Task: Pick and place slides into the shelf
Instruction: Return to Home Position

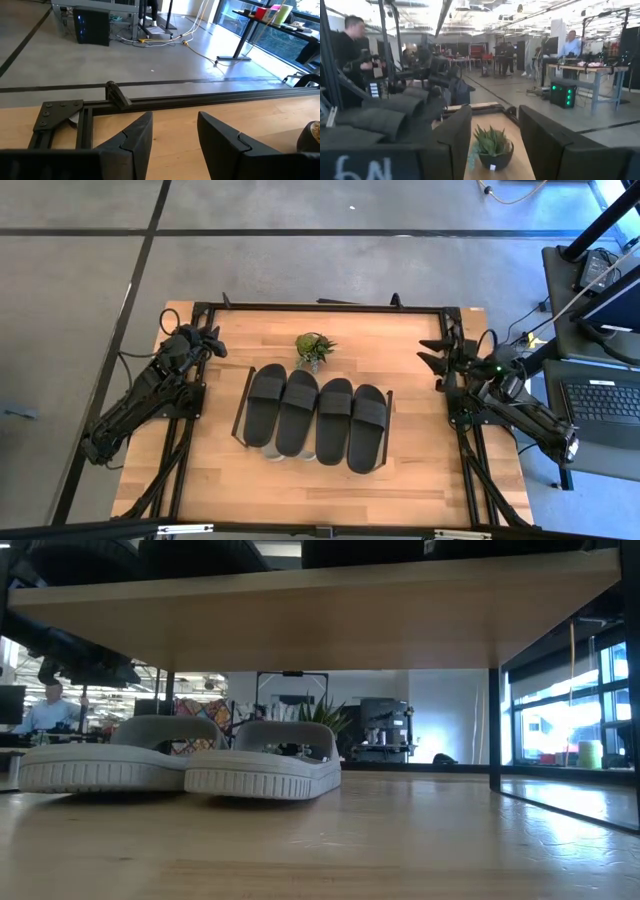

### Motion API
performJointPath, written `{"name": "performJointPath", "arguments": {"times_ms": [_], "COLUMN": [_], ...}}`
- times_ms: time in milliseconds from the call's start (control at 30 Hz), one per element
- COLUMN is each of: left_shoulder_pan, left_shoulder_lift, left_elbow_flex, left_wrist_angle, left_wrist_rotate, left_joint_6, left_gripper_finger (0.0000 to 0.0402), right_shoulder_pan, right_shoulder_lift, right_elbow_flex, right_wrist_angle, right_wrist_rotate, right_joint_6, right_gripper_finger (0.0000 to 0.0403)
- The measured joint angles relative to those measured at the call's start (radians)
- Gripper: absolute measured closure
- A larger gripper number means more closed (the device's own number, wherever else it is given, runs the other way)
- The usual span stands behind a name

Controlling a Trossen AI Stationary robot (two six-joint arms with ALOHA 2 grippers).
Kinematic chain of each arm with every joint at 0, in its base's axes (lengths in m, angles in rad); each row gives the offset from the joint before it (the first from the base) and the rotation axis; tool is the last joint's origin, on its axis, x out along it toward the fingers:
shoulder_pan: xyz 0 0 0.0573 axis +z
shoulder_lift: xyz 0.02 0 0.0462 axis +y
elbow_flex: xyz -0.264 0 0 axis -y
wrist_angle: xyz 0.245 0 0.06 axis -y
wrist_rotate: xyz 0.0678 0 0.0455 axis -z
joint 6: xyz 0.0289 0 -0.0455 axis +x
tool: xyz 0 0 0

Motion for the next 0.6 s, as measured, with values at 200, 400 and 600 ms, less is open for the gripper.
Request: {"name": "performJointPath", "arguments": {"times_ms": [200,400,600], "left_shoulder_pan": [0.000,0.000,0.000], "left_shoulder_lift": [0.000,0.000,0.000], "left_elbow_flex": [0.000,0.000,0.000], "left_wrist_angle": [0.001,0.002,0.002], "left_wrist_rotate": [0.000,0.000,0.000], "left_joint_6": [0.000,0.000,0.000], "left_gripper_finger": [0.0254,0.0254,0.0254], "right_shoulder_pan": [0.000,0.000,0.000], "right_shoulder_lift": [0.000,0.001,0.002], "right_elbow_flex": [0.000,0.000,0.000], "right_wrist_angle": [0.007,-0.009,0.011], "right_wrist_rotate": [0.073,0.115,0.147], "right_joint_6": [-0.073,-0.106,-0.157], "right_gripper_finger": [0.0237,0.0237,0.0237]}}
